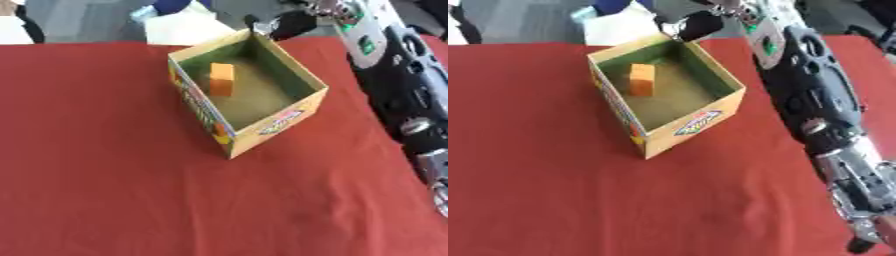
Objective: Pick up objects on the table and place them in the box.
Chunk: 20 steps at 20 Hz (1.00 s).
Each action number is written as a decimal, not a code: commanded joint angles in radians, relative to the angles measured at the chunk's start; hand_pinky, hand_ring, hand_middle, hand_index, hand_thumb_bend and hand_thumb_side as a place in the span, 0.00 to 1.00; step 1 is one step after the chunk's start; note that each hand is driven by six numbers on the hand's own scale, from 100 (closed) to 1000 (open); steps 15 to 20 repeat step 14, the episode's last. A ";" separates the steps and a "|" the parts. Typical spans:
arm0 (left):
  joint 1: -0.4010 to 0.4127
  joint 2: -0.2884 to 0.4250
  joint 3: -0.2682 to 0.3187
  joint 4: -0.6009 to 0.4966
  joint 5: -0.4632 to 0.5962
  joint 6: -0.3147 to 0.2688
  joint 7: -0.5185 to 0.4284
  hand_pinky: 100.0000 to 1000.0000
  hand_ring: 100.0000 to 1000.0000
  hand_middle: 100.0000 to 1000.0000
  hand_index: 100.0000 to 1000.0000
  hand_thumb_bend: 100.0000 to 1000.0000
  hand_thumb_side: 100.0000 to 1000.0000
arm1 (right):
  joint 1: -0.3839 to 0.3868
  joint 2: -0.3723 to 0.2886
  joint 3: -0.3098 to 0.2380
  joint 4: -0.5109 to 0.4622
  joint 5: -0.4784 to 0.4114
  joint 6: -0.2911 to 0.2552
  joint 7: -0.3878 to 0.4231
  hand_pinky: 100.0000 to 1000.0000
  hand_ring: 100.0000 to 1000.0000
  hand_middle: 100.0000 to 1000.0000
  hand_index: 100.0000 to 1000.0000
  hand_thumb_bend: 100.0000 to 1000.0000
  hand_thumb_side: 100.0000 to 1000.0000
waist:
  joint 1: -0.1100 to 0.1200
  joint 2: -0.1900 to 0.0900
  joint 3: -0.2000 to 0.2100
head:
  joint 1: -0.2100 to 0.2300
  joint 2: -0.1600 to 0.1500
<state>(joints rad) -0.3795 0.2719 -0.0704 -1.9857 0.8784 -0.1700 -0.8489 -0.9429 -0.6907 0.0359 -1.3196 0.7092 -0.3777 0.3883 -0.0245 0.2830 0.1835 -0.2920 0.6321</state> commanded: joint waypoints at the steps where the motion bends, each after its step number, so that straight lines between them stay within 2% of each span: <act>1: -0.005 0.018 0.014 -0.014 0.008 -0.006 0.009 0.51 0.95 1.00 0.73 0.00 0.58 | 0.036 -0.092 -0.043 -0.129 -0.137 0.056 -0.047 0.76 0.86 0.62 0.85 0.00 0.60 | 0.005 -0.025 -0.005 | 0.017 0.011; 2: -0.004 0.019 0.016 -0.014 0.009 -0.009 0.012 0.51 0.95 1.00 0.73 0.00 0.58 | 0.064 -0.113 -0.055 -0.171 -0.184 0.080 -0.073 0.75 0.85 0.60 0.84 0.00 0.70 | 0.006 -0.025 -0.007 | 0.025 0.012; 3: -0.002 0.021 0.018 -0.014 0.010 -0.013 0.015 0.51 0.95 1.00 0.73 0.00 0.58 | 0.094 -0.135 -0.070 -0.214 -0.229 0.108 -0.109 0.74 0.85 0.59 0.83 0.00 0.59 | 0.008 -0.026 -0.010 | 0.033 0.013; 5: 0.002 0.023 0.021 -0.014 0.011 -0.019 0.021 0.51 0.95 1.00 0.73 0.00 0.58 | 0.158 -0.174 -0.099 -0.296 -0.302 0.164 -0.188 0.72 0.84 0.58 0.82 0.00 0.59 | 0.012 -0.028 -0.017 | 0.046 0.017; 7: 0.005 0.024 0.024 -0.014 0.011 -0.024 0.026 0.51 0.95 1.00 0.73 0.00 0.58 | 0.228 -0.206 -0.129 -0.376 -0.361 0.211 -0.270 0.71 0.84 0.58 0.81 0.00 0.64 | 0.016 -0.030 -0.025 | 0.058 0.020; 11: 0.007 0.027 0.032 -0.014 0.016 -0.038 0.040 0.51 0.95 1.00 0.73 0.00 0.57 | 0.379 -0.240 -0.192 -0.518 -0.448 0.252 -0.410 0.69 0.85 0.60 0.81 0.00 0.72 | 0.023 -0.034 -0.038 | 0.080 0.024; 14: 0.011 0.031 0.041 -0.014 0.024 -0.051 0.056 0.51 0.94 1.00 0.73 0.00 0.58 | 0.491 -0.238 -0.239 -0.607 -0.492 0.270 -0.516 0.68 0.85 0.60 0.81 0.00 0.72 | 0.029 -0.037 -0.045 | 0.097 0.026; 20: 0.011 0.031 0.041 -0.014 0.024 -0.051 0.056 0.51 0.94 1.00 0.73 0.00 0.58 | 0.491 -0.238 -0.239 -0.607 -0.492 0.270 -0.516 0.68 0.85 0.60 0.81 0.00 0.72 | 0.029 -0.037 -0.045 | 0.097 0.026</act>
